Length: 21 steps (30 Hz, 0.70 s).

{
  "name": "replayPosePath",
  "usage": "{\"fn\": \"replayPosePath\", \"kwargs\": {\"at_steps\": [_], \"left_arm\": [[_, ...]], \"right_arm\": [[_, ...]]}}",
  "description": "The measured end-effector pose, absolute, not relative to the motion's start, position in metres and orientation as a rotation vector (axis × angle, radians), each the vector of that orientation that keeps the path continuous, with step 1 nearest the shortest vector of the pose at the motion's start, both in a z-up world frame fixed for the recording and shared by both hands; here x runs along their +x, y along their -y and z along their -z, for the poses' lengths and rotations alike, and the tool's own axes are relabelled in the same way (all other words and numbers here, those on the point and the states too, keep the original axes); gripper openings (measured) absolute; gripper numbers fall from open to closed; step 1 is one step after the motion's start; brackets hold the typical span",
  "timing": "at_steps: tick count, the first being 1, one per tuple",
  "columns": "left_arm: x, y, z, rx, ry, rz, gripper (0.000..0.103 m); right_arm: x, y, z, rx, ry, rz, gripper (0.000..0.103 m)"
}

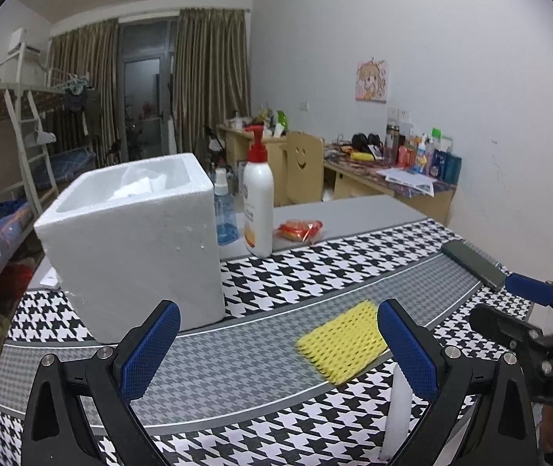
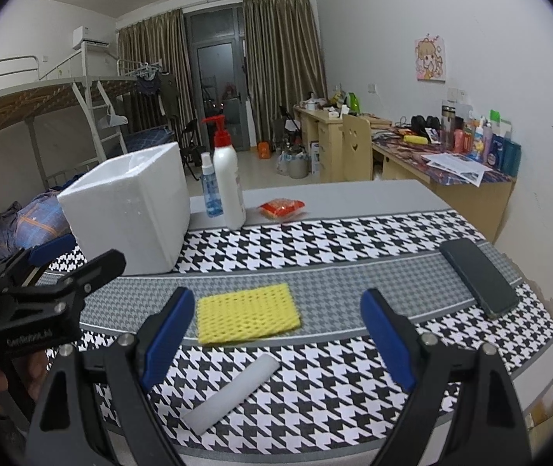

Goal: Organize soft objects
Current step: 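Move the left tool toward the yellow mesh sponge while the right tool approaches the white foam stick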

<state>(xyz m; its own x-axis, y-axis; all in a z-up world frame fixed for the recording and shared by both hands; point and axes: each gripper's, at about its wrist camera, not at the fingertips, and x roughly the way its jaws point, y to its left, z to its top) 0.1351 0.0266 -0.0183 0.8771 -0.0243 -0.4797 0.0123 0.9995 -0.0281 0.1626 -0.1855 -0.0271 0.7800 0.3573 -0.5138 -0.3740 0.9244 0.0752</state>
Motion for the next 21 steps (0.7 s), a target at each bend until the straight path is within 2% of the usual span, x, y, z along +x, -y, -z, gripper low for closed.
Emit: {"fn": "replayPosePath", "kwargs": {"at_steps": [21], "left_arm": [[0.161, -0.014, 0.050, 0.021, -0.536, 0.044, 0.102]], "right_arm": [[0.164, 0.178, 0.068, -0.021, -0.676, -0.384, 0.090]]}}
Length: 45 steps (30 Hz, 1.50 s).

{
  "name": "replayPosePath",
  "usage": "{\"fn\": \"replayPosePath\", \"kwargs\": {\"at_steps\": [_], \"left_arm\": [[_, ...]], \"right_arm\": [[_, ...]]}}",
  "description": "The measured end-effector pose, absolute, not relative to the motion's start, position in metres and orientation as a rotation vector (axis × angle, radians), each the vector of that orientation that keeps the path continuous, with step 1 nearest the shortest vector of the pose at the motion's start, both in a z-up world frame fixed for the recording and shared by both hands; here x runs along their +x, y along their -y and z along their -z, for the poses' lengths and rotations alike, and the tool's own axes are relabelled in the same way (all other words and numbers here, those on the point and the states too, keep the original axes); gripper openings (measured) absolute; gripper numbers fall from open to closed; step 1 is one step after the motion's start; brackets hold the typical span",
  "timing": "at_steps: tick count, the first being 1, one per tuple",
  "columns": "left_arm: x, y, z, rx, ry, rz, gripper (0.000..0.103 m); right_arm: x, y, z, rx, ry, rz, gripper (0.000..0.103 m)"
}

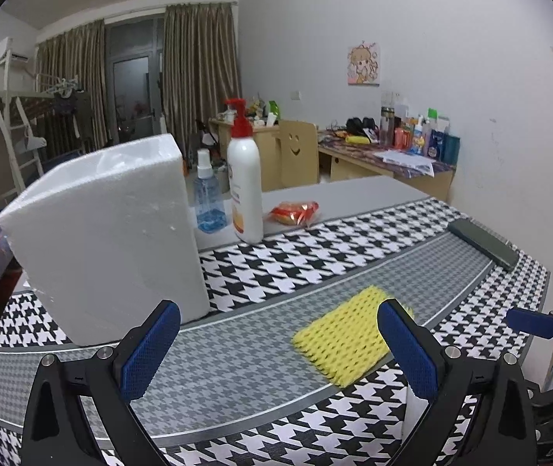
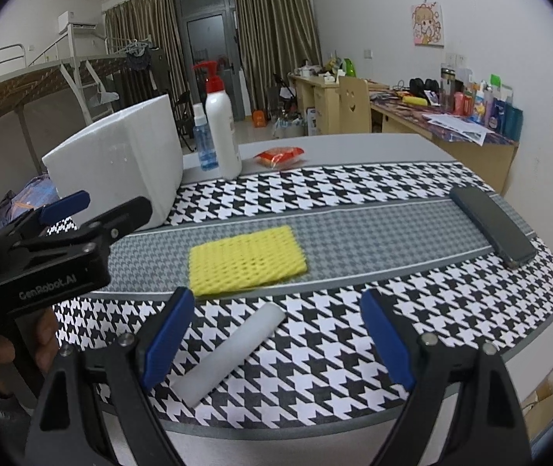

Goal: Organize soft objects
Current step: 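Move the left tool toward the yellow mesh sponge while the right tool approaches the white foam stick, then close the left tool on the yellow sponge while the right tool grasps the white foam stick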

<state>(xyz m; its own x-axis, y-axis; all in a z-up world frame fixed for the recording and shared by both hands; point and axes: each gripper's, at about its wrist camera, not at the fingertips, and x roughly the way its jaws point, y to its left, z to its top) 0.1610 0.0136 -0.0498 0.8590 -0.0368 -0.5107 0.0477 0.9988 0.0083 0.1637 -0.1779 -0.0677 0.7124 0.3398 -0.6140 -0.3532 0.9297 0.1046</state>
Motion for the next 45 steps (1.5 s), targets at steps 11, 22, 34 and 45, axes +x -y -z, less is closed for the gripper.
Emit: {"fn": "replayPosePath", "kwargs": {"at_steps": [11, 22, 34, 45], "left_arm": [[0.181, -0.007, 0.072, 0.008, -0.660, 0.122, 0.102], [0.199, 0.004, 0.091, 0.009, -0.765, 0.168, 0.084], [0.215, 0.014, 0.110, 0.019, -0.873, 0.218, 0.057], [0.211, 0.016, 0.110, 0.013, -0.877, 0.266, 0.032]], "right_arm": [[0.166, 0.178, 0.082, -0.009, -0.719, -0.403, 0.090], [0.169, 0.183, 0.087, -0.012, -0.737, -0.416, 0.090], [0.165, 0.172, 0.102, -0.024, -0.796, -0.468, 0.075], [0.167, 0.161, 0.107, -0.037, -0.824, -0.491, 0.069]]}}
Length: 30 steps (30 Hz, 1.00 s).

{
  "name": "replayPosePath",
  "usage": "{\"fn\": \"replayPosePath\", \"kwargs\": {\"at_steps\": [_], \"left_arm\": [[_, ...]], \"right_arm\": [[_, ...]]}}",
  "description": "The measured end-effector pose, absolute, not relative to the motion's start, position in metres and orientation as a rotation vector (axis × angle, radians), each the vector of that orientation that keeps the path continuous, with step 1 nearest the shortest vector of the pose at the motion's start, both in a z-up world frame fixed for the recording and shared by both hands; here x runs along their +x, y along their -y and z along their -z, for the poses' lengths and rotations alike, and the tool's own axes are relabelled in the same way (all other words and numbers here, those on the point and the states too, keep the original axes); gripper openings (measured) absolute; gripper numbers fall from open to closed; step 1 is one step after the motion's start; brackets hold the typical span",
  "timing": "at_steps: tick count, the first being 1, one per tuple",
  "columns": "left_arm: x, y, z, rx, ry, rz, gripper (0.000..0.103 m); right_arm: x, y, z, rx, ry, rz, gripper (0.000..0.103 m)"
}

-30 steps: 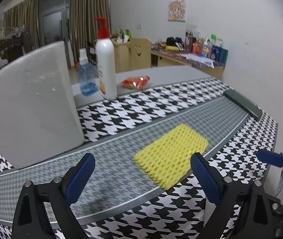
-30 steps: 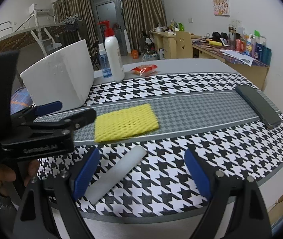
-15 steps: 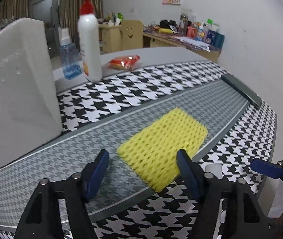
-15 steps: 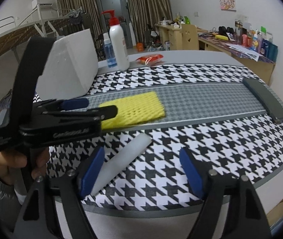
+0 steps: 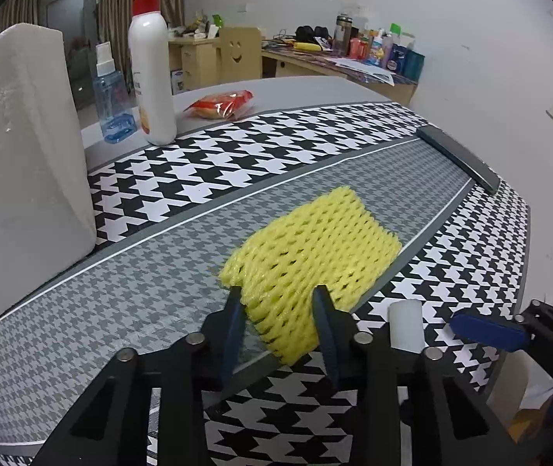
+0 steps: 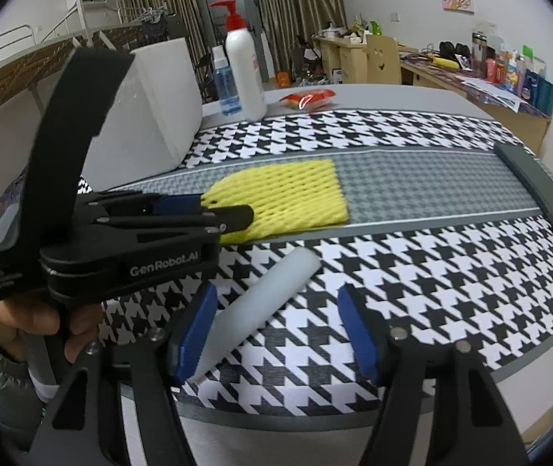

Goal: Organize soft objects
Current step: 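Close the left tool on the yellow sponge while the right tool grasps the white foam stick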

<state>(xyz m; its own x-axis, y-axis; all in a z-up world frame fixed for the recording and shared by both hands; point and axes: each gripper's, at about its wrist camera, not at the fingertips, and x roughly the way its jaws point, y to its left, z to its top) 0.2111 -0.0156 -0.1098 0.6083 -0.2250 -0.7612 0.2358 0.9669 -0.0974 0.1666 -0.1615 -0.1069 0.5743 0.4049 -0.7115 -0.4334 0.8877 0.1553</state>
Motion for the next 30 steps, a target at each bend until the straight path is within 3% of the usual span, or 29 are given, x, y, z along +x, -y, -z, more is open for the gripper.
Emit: {"fn": "replayPosePath", "kwargs": {"at_steps": [3, 6, 21, 25, 30], "left_arm": [[0.210, 0.016, 0.110, -0.008, -0.876, 0.297, 0.019], [0.208, 0.015, 0.109, -0.022, -0.867, 0.323, 0.014], [0.196, -0.006, 0.097, -0.075, -0.797, 0.275, 0.013], [0.194, -0.009, 0.096, -0.077, -0.787, 0.267, 0.013], [0.191, -0.010, 0.094, -0.077, -0.775, 0.263, 0.013]], "right_arm": [[0.168, 0.161, 0.108, -0.041, -0.829, -0.488, 0.068], [0.170, 0.159, 0.110, -0.045, -0.844, -0.484, 0.059], [0.169, 0.141, 0.110, -0.093, -0.866, -0.417, 0.028], [0.169, 0.142, 0.107, -0.084, -0.857, -0.402, 0.010], [0.171, 0.146, 0.105, -0.063, -0.854, -0.406, 0.009]]}}
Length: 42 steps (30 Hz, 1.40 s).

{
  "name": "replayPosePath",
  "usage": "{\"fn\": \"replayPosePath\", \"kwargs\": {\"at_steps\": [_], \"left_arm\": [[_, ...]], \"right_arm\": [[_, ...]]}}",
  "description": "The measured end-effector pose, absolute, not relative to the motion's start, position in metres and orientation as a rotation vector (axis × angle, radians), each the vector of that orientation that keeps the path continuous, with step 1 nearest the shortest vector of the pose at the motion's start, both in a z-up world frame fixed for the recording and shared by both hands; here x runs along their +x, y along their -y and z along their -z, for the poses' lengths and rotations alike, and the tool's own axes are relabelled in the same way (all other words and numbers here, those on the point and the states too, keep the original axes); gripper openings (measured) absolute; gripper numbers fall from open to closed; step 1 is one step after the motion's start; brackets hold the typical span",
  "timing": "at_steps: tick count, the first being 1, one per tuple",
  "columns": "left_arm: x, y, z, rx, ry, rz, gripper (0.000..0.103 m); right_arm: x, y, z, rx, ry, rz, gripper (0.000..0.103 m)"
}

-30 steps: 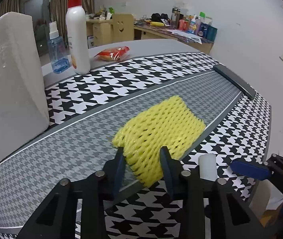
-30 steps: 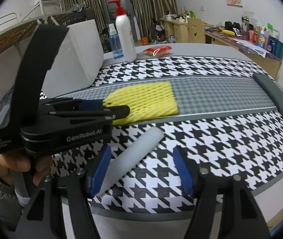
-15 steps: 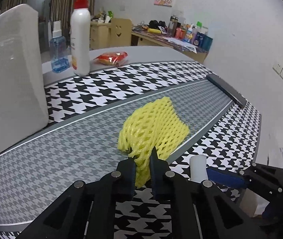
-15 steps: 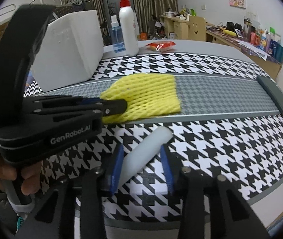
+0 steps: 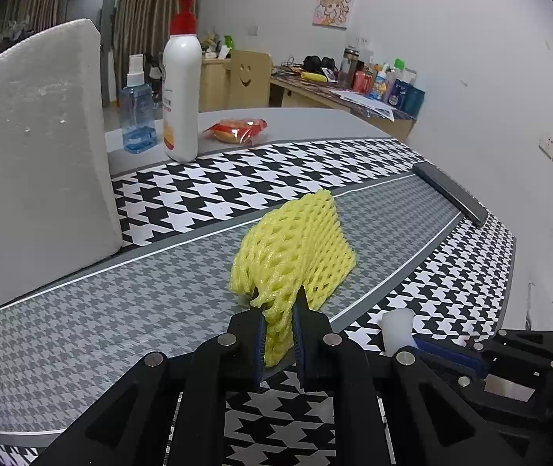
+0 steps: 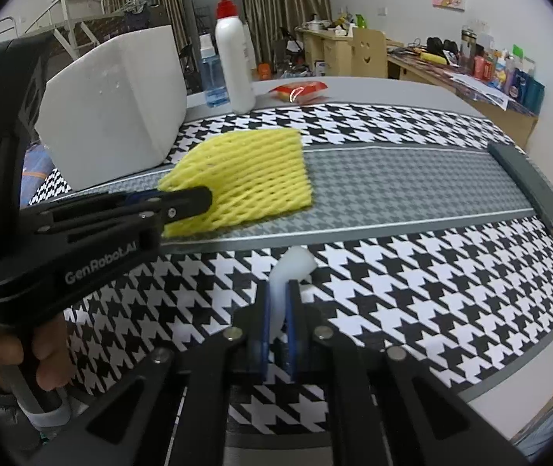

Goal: Organize soft objects
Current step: 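Close the left tool on the yellow sponge while the right tool grasps the white foam stick, then lift the sponge and foam stick and carry both tools toward the white foam box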

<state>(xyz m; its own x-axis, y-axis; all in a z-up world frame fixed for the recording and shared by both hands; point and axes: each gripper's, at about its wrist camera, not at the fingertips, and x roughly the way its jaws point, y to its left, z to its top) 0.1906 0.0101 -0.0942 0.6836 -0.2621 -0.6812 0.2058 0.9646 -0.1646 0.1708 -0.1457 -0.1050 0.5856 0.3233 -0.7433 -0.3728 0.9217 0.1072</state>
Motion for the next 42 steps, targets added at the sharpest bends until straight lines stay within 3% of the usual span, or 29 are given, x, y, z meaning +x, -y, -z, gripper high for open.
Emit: {"fn": "replayPosePath", "kwargs": {"at_steps": [42], "left_arm": [[0.161, -0.001, 0.048, -0.037, -0.644, 0.231, 0.013]], "right_arm": [[0.164, 0.167, 0.061, -0.032, -0.712, -0.412, 0.009]]}}
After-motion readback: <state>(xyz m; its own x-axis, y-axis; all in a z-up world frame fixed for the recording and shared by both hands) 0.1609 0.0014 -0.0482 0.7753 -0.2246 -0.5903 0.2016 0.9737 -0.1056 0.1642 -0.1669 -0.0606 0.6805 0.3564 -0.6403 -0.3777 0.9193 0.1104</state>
